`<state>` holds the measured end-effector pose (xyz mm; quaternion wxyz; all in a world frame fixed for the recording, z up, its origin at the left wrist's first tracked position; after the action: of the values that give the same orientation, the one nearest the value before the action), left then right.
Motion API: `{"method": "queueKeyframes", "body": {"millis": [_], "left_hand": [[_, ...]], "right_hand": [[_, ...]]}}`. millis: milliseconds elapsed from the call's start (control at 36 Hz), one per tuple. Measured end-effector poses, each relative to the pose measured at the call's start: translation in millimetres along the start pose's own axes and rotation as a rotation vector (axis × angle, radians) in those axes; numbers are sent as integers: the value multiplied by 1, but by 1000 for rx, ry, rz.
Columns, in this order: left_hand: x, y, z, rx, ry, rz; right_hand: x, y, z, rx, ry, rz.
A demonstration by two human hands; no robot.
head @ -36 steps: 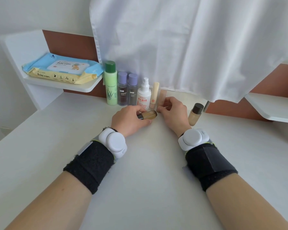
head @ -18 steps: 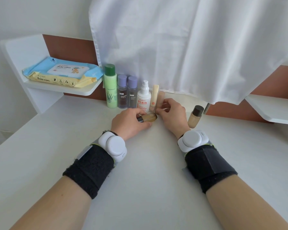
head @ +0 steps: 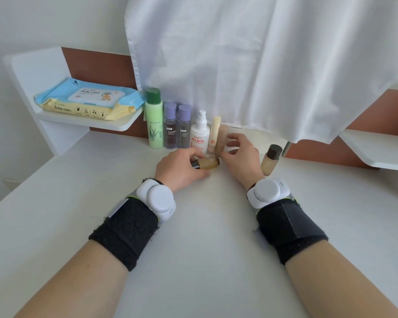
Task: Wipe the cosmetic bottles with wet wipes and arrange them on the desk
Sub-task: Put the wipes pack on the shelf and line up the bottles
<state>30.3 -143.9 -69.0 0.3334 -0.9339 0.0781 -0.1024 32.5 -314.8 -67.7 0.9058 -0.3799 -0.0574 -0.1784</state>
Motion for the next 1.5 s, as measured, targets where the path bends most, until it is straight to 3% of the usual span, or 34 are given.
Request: {"method": "queueKeyframes", "body": {"millis": [167,278,389,639,833,972,1250,1500], "left_hand": [[4,-2,4,-149,68,35],[4,-1,2,-230,177,59],[4,-1,-1,-187,286,-15],[0,-1,-5,-229,402,-58],[-1,0,-10,-535,347,-125],[2,1,-6,-504,316,-197],[2,15,-1,-332,214,116],[1,18,0,-280,180,152]], "right_hand": [[-16,-7,4,-12,-26,-25],[-31,-8,6,-5,-127,59],[-37,-7,4,20,-188,169],[-41,-7,5,-37,-205,230],[-35,-6,-1,-70,-160,101],[-32,-12,-4,-85,-42,-8],[-23,-11,-10,-78,75,-82],[-7,-4,-6,-184,75,-107]]}}
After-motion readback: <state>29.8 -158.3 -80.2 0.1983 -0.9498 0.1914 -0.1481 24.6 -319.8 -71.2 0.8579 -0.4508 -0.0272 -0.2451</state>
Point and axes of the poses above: each hand's wrist, its own x-axis towards the middle knuckle, its own y-axis out of the palm, z = x × y, the point moved 1 cm from there along x, towards the middle knuckle, and after that the axes turned 9 degrees about -x, right-handed, at the moved point
